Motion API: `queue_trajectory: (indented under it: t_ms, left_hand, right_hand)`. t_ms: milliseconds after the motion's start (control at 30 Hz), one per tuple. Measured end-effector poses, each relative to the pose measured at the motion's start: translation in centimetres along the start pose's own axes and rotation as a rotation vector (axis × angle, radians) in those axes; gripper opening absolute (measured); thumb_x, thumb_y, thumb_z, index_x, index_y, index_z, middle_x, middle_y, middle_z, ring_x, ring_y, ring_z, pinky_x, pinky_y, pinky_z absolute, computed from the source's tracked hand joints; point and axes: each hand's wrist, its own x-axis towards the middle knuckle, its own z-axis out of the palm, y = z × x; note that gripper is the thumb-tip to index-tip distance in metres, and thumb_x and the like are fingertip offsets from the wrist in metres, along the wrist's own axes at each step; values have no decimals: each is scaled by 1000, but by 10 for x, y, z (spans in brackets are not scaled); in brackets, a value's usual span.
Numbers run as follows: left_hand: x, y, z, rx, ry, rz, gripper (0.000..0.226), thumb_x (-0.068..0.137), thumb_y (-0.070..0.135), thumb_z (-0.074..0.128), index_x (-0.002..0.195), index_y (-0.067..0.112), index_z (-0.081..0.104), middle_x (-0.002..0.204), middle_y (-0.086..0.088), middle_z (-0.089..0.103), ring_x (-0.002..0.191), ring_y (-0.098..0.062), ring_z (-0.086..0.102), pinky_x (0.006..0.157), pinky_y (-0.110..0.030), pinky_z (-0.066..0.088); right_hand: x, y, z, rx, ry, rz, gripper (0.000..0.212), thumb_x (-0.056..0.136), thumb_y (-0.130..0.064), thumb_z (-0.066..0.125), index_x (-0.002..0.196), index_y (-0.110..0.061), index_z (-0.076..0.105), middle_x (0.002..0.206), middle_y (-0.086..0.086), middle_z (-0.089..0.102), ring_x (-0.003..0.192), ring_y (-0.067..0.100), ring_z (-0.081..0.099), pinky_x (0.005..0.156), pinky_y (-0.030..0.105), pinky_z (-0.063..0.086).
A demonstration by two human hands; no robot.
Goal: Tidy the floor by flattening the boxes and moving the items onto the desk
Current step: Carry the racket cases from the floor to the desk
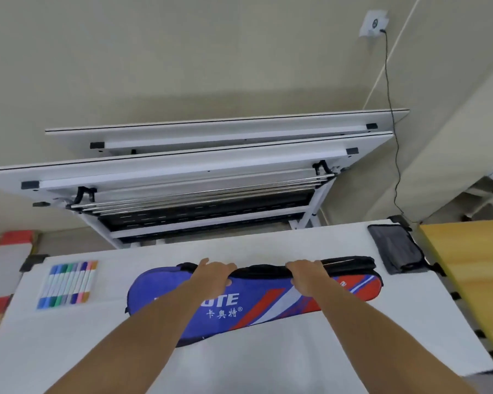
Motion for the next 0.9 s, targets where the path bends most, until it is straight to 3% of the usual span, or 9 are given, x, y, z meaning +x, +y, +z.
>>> queue_trajectory:
  t_ms: [133,300,400,500,633,733,800,900]
  left_hand:
    - [44,25,-3,-21,-79,-62,37,104,22,45,140,25,43,114,-5,66,115,-23,58,122,-47,13]
    - [107,37,-6,32,-20,-150,35,103,25,46,139,24,45,120,-4,60,124,-26,49,122,-52,10]
    - [136,40,2,60,137,-220,55,102,30,47,154,27,28,143,-6,40,138,-30,31,123,-51,8]
    - [145,43,24,32,124,-238,71,101,37,51,159,28,12,160,-12,16,149,-35,11,123,-52,5]
    - [132,44,70,40,79,-134,80,93,58,56,159,33,17,167,-13,1,153,-37,5,123,-54,7]
    - [116,40,94,87,40,-101,90,86,72,52,158,36,13,168,-10,-4,153,-39,1,122,-58,7]
    - [106,35,100,75,51,-120,87,87,74,46,158,35,15,168,-9,0,153,-37,2,122,-56,7]
    - [95,16,100,28,131,-245,75,93,67,47,156,29,29,166,-10,15,153,-35,13,121,-53,13]
  right_hand:
    - [41,46,-1,-22,-109,-67,40,95,-15,48,135,-23,46,126,4,57,119,27,53,101,46,34]
    - [101,86,5,-13,11,-108,38,92,-12,50,128,-22,50,115,2,61,109,27,56,92,42,37]
    - [131,99,17,32,174,-115,58,89,-14,58,141,-25,37,126,3,53,119,25,50,103,41,34]
    - [142,105,32,81,274,-145,72,89,-18,62,151,-26,25,150,8,35,138,29,33,116,45,25]
    - [137,107,63,76,253,-296,56,88,-22,66,141,-21,49,151,11,39,138,33,38,115,47,26]
    - [131,111,84,19,200,-381,62,76,-35,79,133,-22,57,150,12,41,137,32,41,112,51,32]
    - [128,113,91,-4,194,-390,66,75,-40,79,135,-23,55,154,11,35,142,30,34,113,51,28]
    - [129,115,90,-1,301,-315,64,75,-28,81,133,-22,57,142,10,50,131,30,48,111,51,34]
